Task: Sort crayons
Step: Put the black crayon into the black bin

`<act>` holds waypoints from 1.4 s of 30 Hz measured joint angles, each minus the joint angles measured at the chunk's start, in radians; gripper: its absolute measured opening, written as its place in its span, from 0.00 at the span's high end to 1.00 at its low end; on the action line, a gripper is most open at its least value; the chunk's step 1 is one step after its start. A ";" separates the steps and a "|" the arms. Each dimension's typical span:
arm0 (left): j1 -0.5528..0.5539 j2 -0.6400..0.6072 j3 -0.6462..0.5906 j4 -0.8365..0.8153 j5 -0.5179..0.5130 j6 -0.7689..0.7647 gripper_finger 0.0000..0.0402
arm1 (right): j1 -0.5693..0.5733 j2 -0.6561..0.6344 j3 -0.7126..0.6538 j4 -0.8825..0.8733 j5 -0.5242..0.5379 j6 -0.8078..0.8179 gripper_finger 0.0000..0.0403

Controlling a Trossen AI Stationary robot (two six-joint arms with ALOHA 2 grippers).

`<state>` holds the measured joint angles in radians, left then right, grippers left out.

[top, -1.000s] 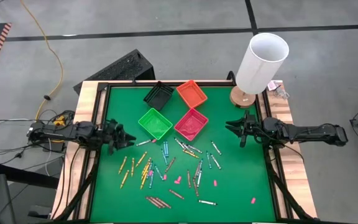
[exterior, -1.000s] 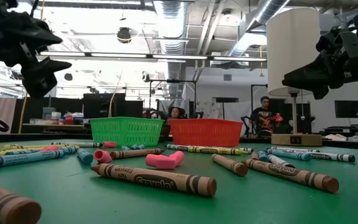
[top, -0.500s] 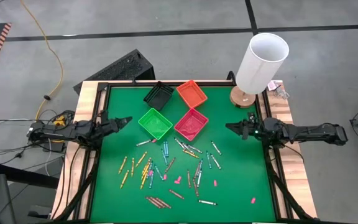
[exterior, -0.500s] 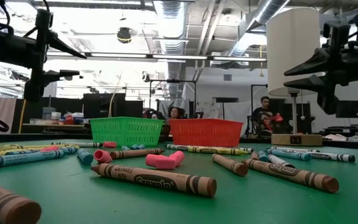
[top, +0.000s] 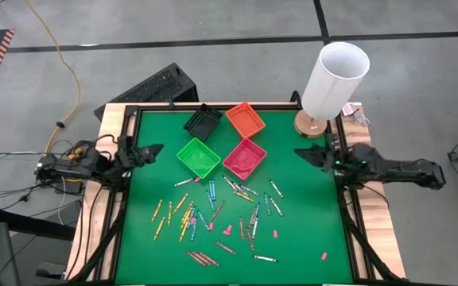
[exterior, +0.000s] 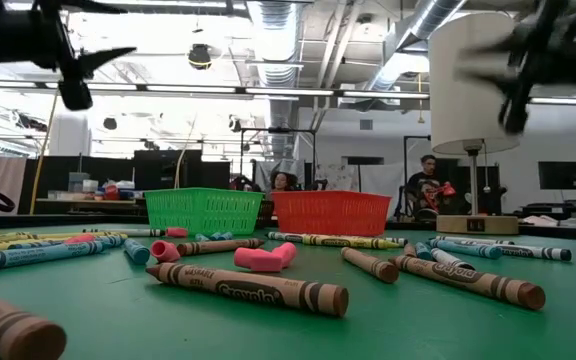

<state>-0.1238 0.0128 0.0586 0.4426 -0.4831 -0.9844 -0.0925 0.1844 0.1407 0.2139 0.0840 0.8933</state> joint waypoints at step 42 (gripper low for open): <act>0.000 0.413 0.654 -0.717 -0.023 0.079 0.50 | 0.272 1.213 0.679 -0.912 0.004 -0.003 0.63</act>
<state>-0.1234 0.4255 0.7128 -0.2747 -0.5060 -0.9058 0.1799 1.3976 0.8200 -0.6980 0.0884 0.8898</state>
